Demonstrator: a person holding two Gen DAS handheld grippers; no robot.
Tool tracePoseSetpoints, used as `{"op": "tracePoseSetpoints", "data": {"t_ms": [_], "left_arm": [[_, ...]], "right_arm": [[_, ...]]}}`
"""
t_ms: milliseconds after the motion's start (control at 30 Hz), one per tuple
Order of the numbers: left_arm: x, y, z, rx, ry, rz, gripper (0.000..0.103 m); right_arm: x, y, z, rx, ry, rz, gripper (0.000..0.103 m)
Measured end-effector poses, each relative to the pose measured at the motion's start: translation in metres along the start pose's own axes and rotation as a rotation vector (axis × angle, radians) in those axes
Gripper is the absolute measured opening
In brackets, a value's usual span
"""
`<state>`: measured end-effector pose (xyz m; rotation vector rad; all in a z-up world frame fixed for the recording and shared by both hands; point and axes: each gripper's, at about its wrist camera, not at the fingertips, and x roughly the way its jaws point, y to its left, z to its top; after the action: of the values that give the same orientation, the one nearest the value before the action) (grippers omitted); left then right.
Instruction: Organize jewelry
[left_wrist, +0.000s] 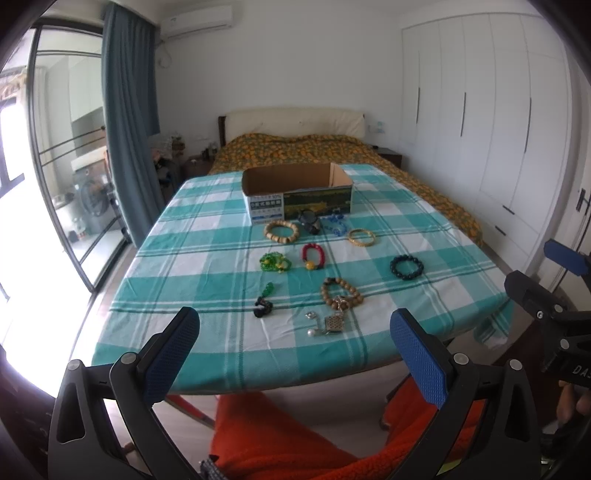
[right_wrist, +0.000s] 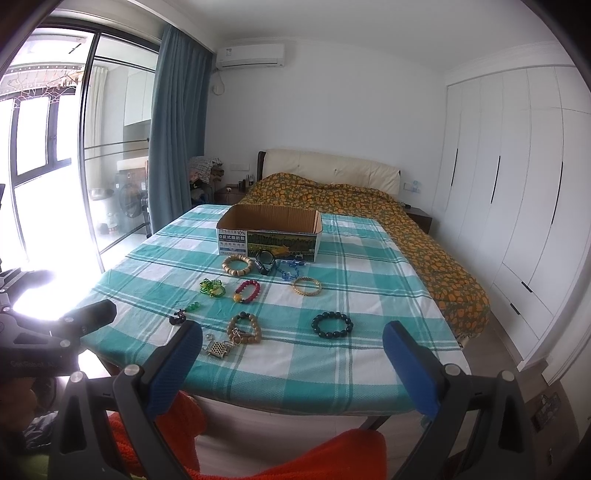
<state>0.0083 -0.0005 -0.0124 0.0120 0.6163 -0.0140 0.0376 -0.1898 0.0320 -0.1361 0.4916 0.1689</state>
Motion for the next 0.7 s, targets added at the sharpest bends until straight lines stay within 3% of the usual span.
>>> {"op": "tracePoseSetpoints", "data": {"t_ms": [467,700], "left_arm": [[0.031,0.050,0.003,-0.150,0.075,0.058,0.103],[0.058,0.054,0.003,-0.139,0.120,0.066,0.103]], "right_arm": [[0.018,-0.014,-0.002,0.052,0.031,-0.021,0.100],[0.046,-0.028,-0.001,0.103,0.082,-0.012,0.100]]}}
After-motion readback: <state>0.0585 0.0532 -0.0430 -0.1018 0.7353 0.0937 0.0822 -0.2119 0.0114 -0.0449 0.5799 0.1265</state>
